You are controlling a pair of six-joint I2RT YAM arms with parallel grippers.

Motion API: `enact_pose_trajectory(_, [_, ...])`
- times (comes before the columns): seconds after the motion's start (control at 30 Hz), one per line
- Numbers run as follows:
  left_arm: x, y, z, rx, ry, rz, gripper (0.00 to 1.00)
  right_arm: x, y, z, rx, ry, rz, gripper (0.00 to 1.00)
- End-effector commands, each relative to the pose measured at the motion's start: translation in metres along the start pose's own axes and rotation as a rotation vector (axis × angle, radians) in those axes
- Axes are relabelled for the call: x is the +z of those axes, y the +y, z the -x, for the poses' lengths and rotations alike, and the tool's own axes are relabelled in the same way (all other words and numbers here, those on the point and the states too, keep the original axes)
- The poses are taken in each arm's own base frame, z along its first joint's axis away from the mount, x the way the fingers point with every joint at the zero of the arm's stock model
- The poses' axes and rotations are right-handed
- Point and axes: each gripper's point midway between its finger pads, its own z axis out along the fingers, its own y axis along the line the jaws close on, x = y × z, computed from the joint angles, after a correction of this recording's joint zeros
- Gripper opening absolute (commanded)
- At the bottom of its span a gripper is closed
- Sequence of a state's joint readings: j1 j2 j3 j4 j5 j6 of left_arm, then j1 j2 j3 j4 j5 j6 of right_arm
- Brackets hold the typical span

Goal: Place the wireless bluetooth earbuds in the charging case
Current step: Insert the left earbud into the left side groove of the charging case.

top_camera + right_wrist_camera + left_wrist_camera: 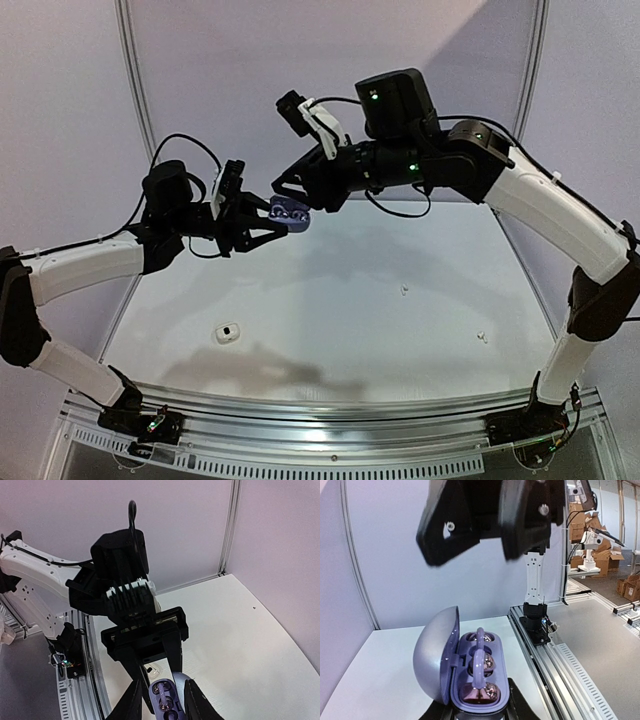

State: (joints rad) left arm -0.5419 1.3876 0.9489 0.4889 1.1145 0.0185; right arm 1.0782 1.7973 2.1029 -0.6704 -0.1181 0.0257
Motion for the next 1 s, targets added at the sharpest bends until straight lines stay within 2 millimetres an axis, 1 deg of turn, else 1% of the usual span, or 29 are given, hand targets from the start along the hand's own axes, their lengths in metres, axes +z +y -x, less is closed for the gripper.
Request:
enact_pose_trajectory(0.0, [0.003,-0.02,0.0,0.008,-0.002,-0.055,0.0,-0.036,0.017,0.027,0.001,-0.067,0.044,0.29])
enact_pose_trajectory(0.07, [0.004,-0.024,-0.002,0.007,0.002,-0.061,0.0,-0.038,0.021,0.021,0.002,-0.042,0.054,0.28])
enact_pose_trajectory(0.13, [0.004,-0.027,-0.003,0.014,0.002,-0.064,0.0,-0.035,0.028,0.008,-0.006,0.004,0.066,0.27])
enact_pose_trajectory(0.23, [0.004,-0.032,-0.006,0.027,0.007,-0.078,0.0,-0.032,0.042,-0.013,-0.079,0.067,0.089,0.27])
enact_pose_trajectory(0.27, [0.005,-0.034,-0.007,0.034,0.009,-0.083,0.0,-0.033,0.046,-0.018,-0.099,0.078,0.101,0.27])
enact_pose_trajectory(0.4, [0.012,-0.042,-0.015,0.054,0.032,-0.089,0.0,-0.039,0.045,-0.026,-0.091,0.104,0.084,0.24])
enact_pose_trajectory(0.47, [0.015,-0.05,-0.024,0.079,0.054,-0.096,0.0,-0.038,0.044,-0.036,-0.098,0.142,0.039,0.23])
enact_pose_trajectory(0.5, [0.017,-0.055,-0.028,0.094,0.059,-0.103,0.0,-0.038,0.045,-0.041,-0.126,0.162,0.018,0.23])
enact_pose_trajectory(0.53, [0.018,-0.059,-0.032,0.107,0.061,-0.109,0.0,-0.038,0.051,-0.046,-0.153,0.179,0.021,0.23])
enact_pose_trajectory(0.57, [0.019,-0.063,-0.035,0.109,0.061,-0.115,0.0,-0.036,0.052,-0.05,-0.187,0.19,-0.001,0.23])
enact_pose_trajectory(0.63, [0.02,-0.065,-0.038,0.084,0.057,-0.119,0.0,-0.033,0.059,-0.054,-0.219,0.188,-0.002,0.24])
enact_pose_trajectory(0.7, [0.022,-0.068,-0.041,0.08,0.049,-0.124,0.0,-0.033,0.062,-0.056,-0.213,0.175,-0.001,0.24])
enact_pose_trajectory(0.83, [0.026,-0.07,-0.047,0.083,0.051,-0.106,0.0,-0.039,0.066,-0.059,-0.2,0.163,-0.013,0.23])
enact_pose_trajectory(0.97, [0.028,-0.07,-0.053,0.105,0.066,-0.062,0.0,-0.036,0.075,-0.077,-0.216,0.227,-0.001,0.22])
